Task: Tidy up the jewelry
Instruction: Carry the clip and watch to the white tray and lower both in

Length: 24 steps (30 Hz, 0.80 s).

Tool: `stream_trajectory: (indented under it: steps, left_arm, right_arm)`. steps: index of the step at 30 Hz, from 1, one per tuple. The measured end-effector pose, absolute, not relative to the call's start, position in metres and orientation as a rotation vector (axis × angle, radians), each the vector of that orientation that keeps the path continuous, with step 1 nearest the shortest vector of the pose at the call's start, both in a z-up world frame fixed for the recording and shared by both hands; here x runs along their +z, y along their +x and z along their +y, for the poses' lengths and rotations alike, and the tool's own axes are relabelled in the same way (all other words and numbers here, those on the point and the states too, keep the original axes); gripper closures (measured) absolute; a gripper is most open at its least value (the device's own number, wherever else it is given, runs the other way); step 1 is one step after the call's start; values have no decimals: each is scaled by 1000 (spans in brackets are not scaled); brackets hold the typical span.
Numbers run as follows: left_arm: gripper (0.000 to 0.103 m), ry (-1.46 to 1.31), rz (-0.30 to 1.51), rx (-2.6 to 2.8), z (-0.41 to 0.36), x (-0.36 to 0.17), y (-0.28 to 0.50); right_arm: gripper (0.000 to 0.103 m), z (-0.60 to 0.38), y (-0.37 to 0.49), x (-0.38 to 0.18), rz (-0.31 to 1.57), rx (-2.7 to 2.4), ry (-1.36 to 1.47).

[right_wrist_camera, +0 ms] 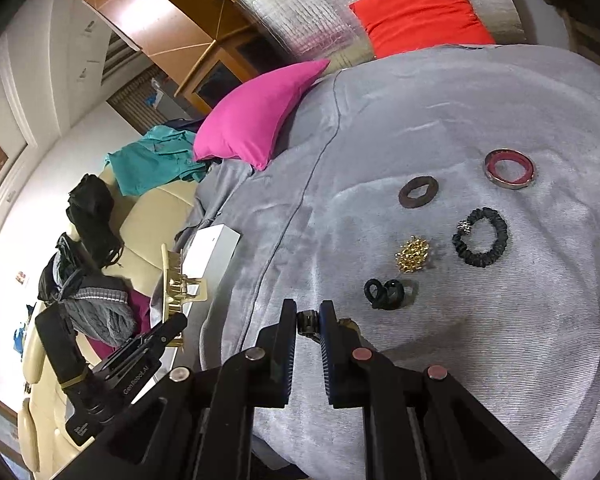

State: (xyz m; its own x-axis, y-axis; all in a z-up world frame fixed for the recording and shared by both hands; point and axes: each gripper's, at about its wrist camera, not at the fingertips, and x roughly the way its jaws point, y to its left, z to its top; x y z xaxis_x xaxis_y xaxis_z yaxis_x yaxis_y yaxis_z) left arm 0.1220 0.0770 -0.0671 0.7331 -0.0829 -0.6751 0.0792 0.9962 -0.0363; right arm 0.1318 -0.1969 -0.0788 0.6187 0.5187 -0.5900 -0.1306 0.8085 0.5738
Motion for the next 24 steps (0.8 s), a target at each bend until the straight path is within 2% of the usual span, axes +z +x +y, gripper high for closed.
stream_trajectory:
  steps: [12,24]
  left_arm:
    - [93,-68,744,9,124,-59,136]
    - [93,-172,839,153,211,-70,194]
  right_arm:
    - [90,-133,168,-40,838,491,442]
    - [90,-7,270,9,822,671,425]
